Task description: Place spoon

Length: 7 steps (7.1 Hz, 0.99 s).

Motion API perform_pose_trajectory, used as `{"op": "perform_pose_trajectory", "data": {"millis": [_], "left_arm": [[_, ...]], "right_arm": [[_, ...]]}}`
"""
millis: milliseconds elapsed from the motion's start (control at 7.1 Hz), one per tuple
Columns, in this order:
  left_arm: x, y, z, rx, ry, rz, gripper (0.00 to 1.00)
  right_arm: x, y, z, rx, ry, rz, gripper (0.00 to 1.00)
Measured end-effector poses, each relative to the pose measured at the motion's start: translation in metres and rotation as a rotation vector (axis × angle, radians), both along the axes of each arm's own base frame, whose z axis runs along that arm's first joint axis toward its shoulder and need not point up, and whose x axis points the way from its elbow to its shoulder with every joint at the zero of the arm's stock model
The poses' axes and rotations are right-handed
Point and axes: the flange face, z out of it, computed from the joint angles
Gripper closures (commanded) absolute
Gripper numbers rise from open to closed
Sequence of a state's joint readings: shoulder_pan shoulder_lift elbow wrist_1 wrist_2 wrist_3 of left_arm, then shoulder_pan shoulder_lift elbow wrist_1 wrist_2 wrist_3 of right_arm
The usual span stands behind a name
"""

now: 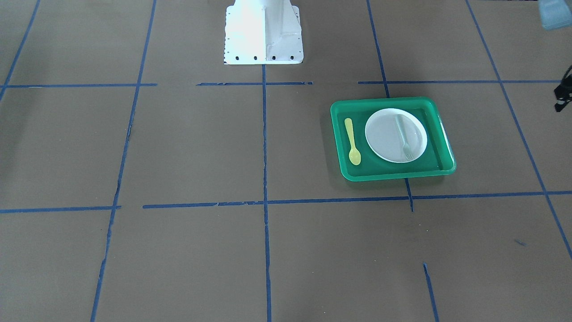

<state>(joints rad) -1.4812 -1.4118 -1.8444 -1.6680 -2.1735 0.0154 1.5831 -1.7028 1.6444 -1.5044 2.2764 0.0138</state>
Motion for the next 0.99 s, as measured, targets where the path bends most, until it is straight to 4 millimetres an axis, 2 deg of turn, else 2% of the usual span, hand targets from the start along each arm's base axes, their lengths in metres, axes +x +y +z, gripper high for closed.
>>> {"op": "perform_pose_trajectory", "data": {"millis": [141,282,563,986], "left_arm": [[-0.046,0.019,0.037,-0.024,-0.003,-0.004,0.0],[-0.066,0.032,0.056,-0.063,0.019,-0.009,0.0],[-0.074,0.041,0.067,-0.103,0.055,-0.01,0.0],[-0.075,0.042,0.074,-0.114,0.063,-0.011,0.0]], "right_arm": [[0.0,0.0,0.0,0.0,0.0,0.0,0.0],[0.0,0.0,0.0,0.0,0.0,0.0,0.0],[0.0,0.0,0.0,0.0,0.0,0.0,0.0],[0.0,0.0,0.0,0.0,0.0,0.0,0.0]]}}
